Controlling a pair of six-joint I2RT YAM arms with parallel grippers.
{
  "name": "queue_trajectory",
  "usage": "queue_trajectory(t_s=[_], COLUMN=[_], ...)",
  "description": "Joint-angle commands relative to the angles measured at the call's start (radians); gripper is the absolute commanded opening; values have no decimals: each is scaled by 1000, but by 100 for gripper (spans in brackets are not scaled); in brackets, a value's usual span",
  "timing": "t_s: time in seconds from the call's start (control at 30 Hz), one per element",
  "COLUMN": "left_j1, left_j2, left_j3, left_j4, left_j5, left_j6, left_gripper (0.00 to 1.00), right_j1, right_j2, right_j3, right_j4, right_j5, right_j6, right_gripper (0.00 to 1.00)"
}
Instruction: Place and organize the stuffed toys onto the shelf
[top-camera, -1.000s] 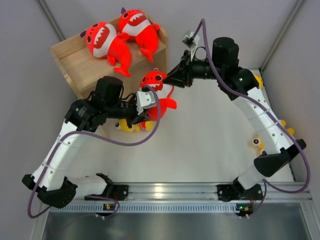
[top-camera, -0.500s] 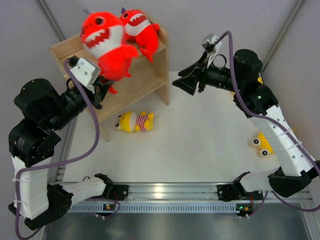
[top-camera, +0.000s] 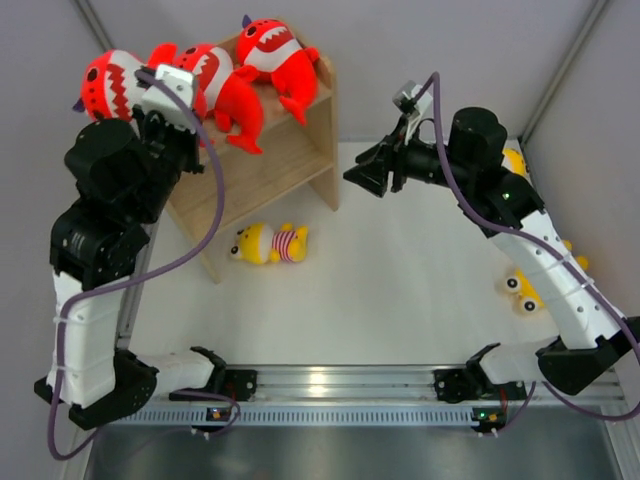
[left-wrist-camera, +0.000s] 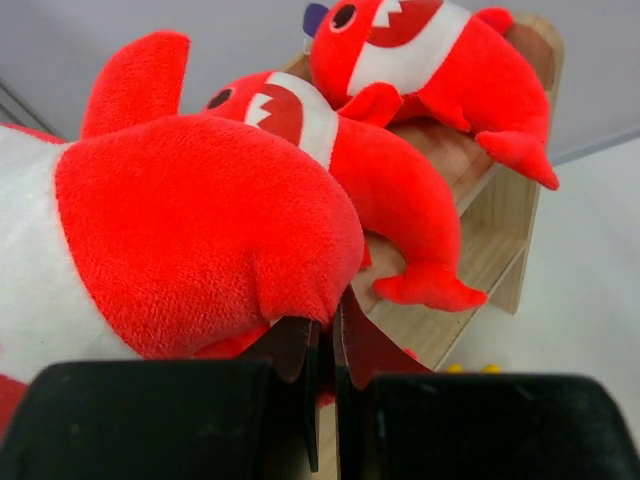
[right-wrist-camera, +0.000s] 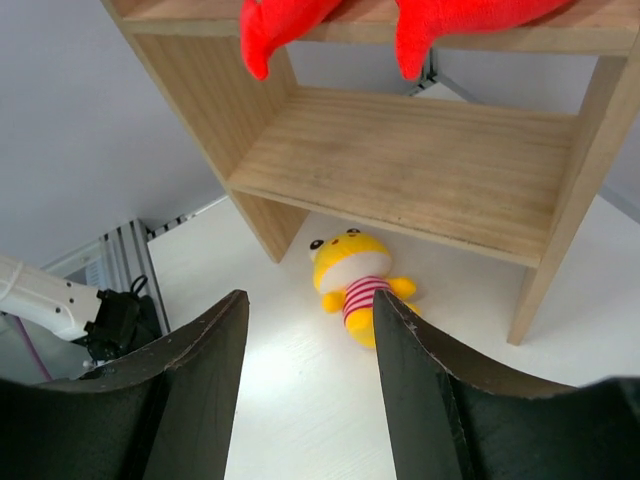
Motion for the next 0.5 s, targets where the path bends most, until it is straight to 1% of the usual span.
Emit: queue_trajectory(t_s=[0.0, 0.07, 0.17, 0.23, 0.33, 0.47], left_j1=[4, 3, 3, 3, 3, 4], left_j2=[67, 74, 91, 94, 94, 90], left_j3=[27, 47, 61, 58, 50, -1], left_j4=[64, 62, 52, 15, -71, -154], left_j5=[-4, 64, 30, 31, 82, 129], left_j6=[77, 150, 226, 247, 246, 253], left_gripper=[0, 0, 0, 0, 0, 0], right_j1=[12, 12, 12, 12, 12, 12], right_j2=[-45, -52, -65, -72, -72, -52], right_j3=[-19, -27, -45, -56, -65, -59], right_j4=[12, 7, 9, 15, 26, 41], right_j5=[5, 5, 5, 2, -2, -3], right_j6=[-16, -18, -22, -24, -22, 11], right_gripper=[53, 53, 53, 53, 53, 52])
